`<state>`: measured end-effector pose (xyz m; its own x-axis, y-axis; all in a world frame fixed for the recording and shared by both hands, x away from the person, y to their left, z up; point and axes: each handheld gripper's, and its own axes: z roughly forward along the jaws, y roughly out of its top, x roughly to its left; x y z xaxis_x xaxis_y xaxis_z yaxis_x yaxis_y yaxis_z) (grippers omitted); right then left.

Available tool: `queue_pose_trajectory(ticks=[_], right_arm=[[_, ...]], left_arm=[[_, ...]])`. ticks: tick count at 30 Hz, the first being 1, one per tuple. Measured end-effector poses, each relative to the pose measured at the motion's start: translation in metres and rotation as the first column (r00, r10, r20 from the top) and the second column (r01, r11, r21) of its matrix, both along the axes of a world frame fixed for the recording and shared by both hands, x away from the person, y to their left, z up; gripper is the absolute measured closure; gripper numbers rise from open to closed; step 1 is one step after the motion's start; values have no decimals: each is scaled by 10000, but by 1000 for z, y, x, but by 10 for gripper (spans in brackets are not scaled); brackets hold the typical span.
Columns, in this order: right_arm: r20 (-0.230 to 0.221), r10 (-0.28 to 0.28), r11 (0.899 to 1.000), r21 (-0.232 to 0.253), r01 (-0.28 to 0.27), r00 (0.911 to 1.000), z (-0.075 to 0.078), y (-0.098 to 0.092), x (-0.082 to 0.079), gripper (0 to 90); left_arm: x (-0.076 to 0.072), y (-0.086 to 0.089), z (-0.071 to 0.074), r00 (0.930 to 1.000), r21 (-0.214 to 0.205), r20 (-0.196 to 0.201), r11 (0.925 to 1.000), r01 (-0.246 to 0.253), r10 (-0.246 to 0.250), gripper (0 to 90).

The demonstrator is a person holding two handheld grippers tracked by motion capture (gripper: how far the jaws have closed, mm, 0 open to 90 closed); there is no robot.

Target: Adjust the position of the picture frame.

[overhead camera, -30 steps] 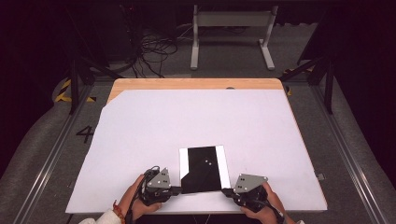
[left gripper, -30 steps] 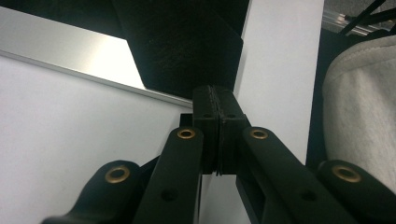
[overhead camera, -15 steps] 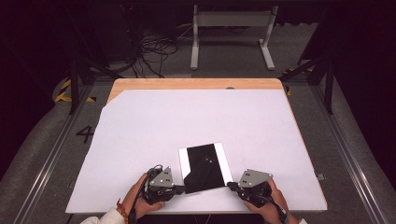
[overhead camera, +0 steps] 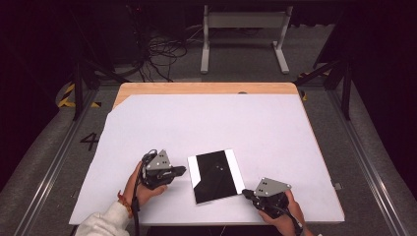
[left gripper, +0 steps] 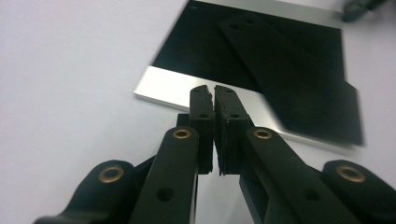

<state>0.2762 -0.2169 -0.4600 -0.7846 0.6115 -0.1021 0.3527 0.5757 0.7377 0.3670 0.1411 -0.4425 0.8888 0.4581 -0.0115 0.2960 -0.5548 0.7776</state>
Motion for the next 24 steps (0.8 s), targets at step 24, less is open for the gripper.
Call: queue_pose_trajectory(ticks=[24], right_arm=[[184,-536,9984,173,532,9984,-3,1,-6,900]], left_arm=[[68,-28,-22,9978,573,-370,9969,-534,555,839]])
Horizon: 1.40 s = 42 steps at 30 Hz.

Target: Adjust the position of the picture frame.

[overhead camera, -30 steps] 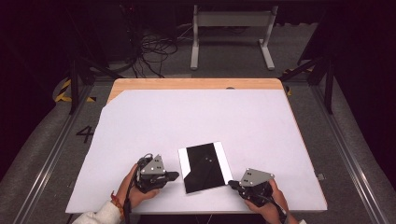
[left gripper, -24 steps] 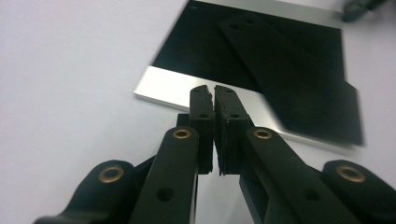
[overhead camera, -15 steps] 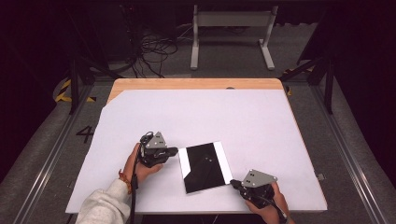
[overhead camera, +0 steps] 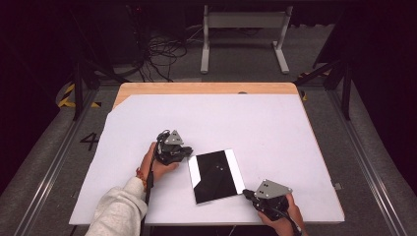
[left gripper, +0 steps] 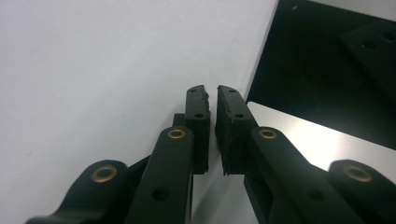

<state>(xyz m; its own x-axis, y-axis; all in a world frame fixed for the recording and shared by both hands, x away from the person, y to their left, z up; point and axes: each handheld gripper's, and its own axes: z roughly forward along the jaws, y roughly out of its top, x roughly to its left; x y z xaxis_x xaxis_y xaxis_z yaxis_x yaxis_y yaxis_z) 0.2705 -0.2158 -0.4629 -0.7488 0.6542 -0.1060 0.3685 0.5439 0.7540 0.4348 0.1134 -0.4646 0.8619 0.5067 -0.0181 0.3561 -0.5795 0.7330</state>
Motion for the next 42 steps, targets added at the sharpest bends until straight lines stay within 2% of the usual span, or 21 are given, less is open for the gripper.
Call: queue_pose_trajectory(ticks=[6,8,13,20,26,33,42], right_arm=[[-9,-37,10000,-16,37,10000,0,0,0,900],[14,-55,10000,-73,55,10000,1,0,0,900],[43,-211,9997,-155,211,9998,1,-1,4,900],[53,-443,9989,-173,444,9990,2,-4,22,900],[-47,-733,9972,-120,733,9973,3,-5,38,900],[0,-936,9955,-121,936,9956,3,-4,53,900],[-16,-1351,9908,2,1351,9908,3,-4,76,900]], left_arm=[[1,1,0,9995,-104,-199,9997,231,-233,844],[1,2,0,9990,-86,-268,9993,350,-353,878],[0,6,1,9976,-117,-470,9987,499,-504,894],[-4,14,2,9967,-63,-646,9988,488,-491,897],[-9,22,2,9942,-194,-947,9986,499,-516,898],[-18,27,1,9951,-238,-846,9985,497,-515,899],[-29,30,0,9931,-388,-1053,9981,479,-518,900]])
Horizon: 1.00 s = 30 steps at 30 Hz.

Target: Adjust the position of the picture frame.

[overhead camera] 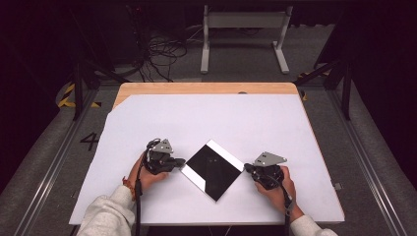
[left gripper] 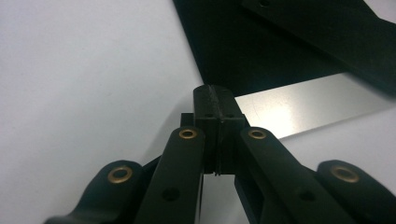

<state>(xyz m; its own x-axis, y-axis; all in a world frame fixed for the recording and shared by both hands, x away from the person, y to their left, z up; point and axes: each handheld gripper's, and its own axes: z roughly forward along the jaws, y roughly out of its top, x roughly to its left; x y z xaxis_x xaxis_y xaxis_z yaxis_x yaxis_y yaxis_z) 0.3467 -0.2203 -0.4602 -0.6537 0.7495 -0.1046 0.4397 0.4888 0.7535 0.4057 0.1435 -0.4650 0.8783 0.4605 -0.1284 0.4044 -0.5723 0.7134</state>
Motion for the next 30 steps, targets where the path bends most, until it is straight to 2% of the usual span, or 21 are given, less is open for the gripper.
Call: queue_pose_trajectory(ticks=[4,7,9,14,17,21,30], right_arm=[[-50,-158,9999,-8,158,9999,1,0,9,900],[-19,-268,9996,-15,268,9996,1,-2,15,900],[-32,-331,9994,-14,331,9994,1,-3,17,900],[-203,-56,9998,186,59,9998,1,-10,12,900],[-274,121,9998,184,-116,9996,3,-13,3,900],[-401,346,9991,255,-336,9986,3,-16,-5,900],[-316,307,9991,302,-298,9990,1,-8,5,900]], left_arm=[[-10,-2,0,9997,-25,-16,9997,239,-239,900],[-18,-5,0,9992,189,286,9995,259,-265,900],[-20,-6,0,9991,195,267,9993,323,-328,900],[-26,-8,0,9984,157,239,9986,502,-505,900],[-29,-9,-1,9982,-19,87,9982,599,-599,900],[-36,-12,-1,9970,46,105,9970,770,-770,900],[-47,-19,0,9924,76,29,9924,1230,-1230,900]])
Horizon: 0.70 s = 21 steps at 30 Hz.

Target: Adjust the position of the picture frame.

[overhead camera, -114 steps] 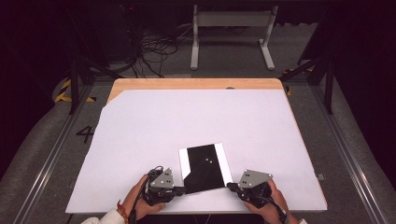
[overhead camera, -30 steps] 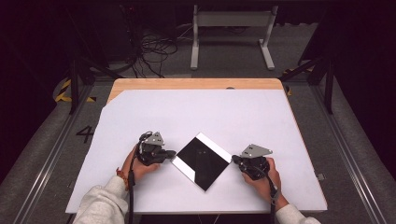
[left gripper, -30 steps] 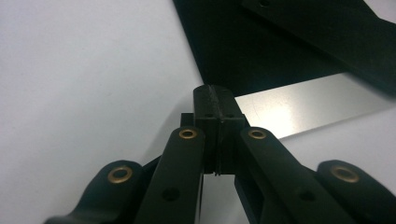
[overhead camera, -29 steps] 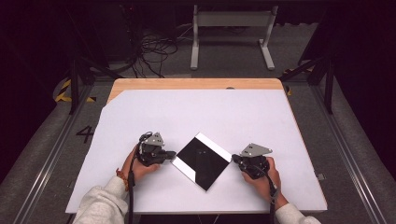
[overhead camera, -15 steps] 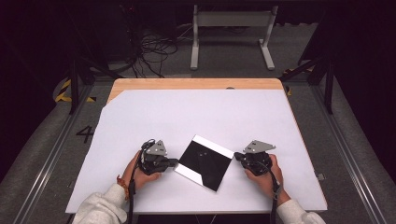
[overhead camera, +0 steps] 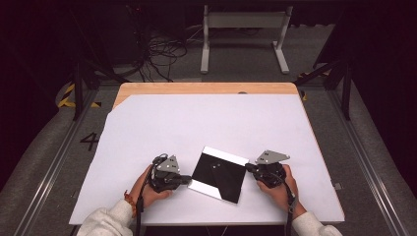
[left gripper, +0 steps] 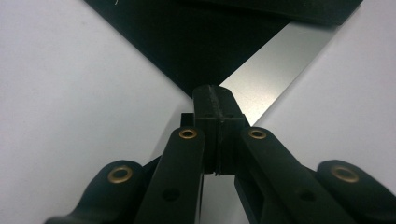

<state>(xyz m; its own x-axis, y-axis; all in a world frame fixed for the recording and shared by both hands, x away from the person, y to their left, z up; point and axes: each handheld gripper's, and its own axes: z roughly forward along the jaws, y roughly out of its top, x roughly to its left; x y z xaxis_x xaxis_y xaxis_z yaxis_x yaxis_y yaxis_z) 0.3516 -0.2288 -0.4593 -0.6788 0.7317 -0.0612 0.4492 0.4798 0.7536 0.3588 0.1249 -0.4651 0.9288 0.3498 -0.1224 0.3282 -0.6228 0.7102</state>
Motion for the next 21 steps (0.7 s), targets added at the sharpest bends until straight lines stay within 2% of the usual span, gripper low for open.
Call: queue_pose_trajectory(ticks=[3,12,18,21], right_arm=[[-57,-74,9999,94,75,10000,0,-1,3,900],[-78,-365,9992,134,366,9993,0,0,17,900],[-16,-490,9988,87,490,9988,0,1,28,900],[-94,-508,9986,142,509,9987,0,2,33,900]], left_arm=[[-1,-1,-1,9999,-84,-143,10000,34,-35,900],[-5,-10,0,9997,-77,-92,9997,246,-246,900],[-8,-17,0,9991,-23,52,9991,428,-428,898],[-10,-19,1,9984,122,245,9986,514,-516,898]])
